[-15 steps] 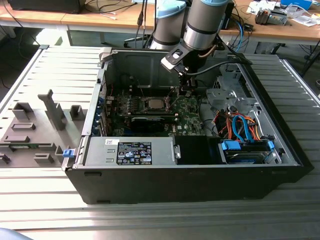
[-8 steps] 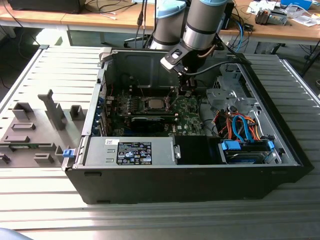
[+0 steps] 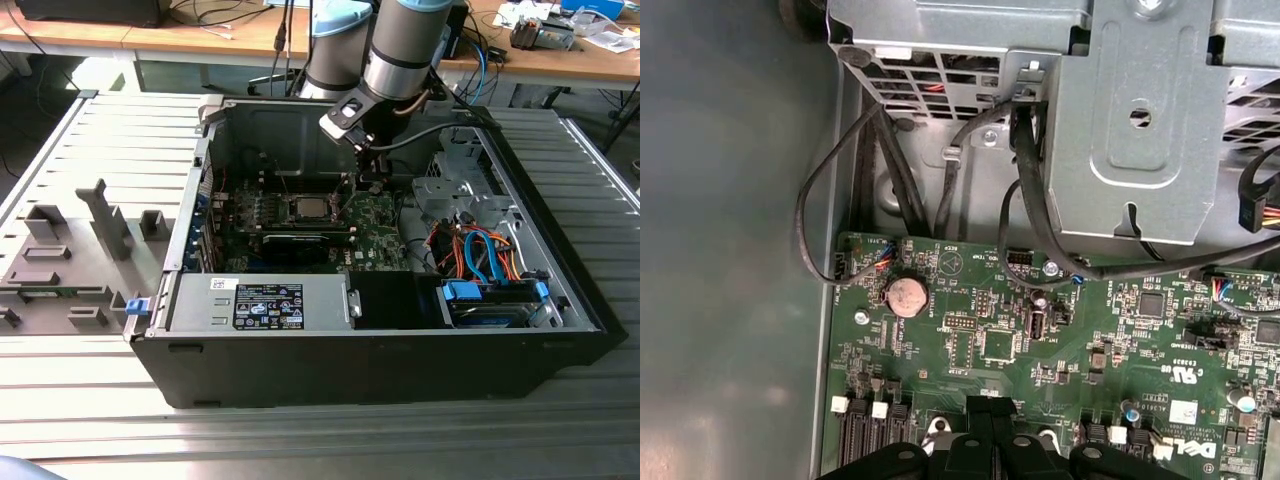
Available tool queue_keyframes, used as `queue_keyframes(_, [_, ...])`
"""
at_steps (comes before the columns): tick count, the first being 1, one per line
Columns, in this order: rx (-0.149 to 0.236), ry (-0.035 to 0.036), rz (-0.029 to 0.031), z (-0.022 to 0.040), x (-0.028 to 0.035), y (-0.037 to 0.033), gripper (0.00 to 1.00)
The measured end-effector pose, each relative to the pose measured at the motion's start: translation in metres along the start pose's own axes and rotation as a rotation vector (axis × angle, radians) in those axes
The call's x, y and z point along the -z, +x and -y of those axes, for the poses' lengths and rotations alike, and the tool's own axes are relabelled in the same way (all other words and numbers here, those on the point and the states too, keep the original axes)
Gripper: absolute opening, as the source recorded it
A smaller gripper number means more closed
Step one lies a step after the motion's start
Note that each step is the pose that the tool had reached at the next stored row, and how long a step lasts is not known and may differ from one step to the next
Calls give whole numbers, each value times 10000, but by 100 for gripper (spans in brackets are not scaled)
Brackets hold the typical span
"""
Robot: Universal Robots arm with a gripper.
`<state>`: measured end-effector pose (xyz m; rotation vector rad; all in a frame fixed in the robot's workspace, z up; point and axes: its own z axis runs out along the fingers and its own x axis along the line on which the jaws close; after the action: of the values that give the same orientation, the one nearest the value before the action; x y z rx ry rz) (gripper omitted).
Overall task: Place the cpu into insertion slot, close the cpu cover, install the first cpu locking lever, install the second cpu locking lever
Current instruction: 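Close the cpu cover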
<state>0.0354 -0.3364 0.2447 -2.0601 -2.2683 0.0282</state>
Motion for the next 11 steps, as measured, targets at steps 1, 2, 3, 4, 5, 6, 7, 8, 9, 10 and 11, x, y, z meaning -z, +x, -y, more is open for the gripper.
queue_keyframes(1, [1,0,0,2,0,0,11])
queue_keyframes(2, [1,0,0,4,0,0,11])
queue_keyframes(3, [0,0,0,7,0,1,11])
queue_keyframes(4, [1,0,0,10,-1,1,11])
queue_keyframes(5, [0,0,0,12,-1,1,11])
queue_keyframes(6, [0,0,0,14,-1,1,11])
queue_keyframes(7, [0,0,0,16,-1,2,11])
queue_keyframes(8, [0,0,0,20,-2,2,11])
queue_keyframes(9, [0,0,0,23,-2,2,11])
queue_keyframes(10, [1,0,0,24,-2,2,11])
queue_keyframes(11, [0,0,0,26,-2,2,11])
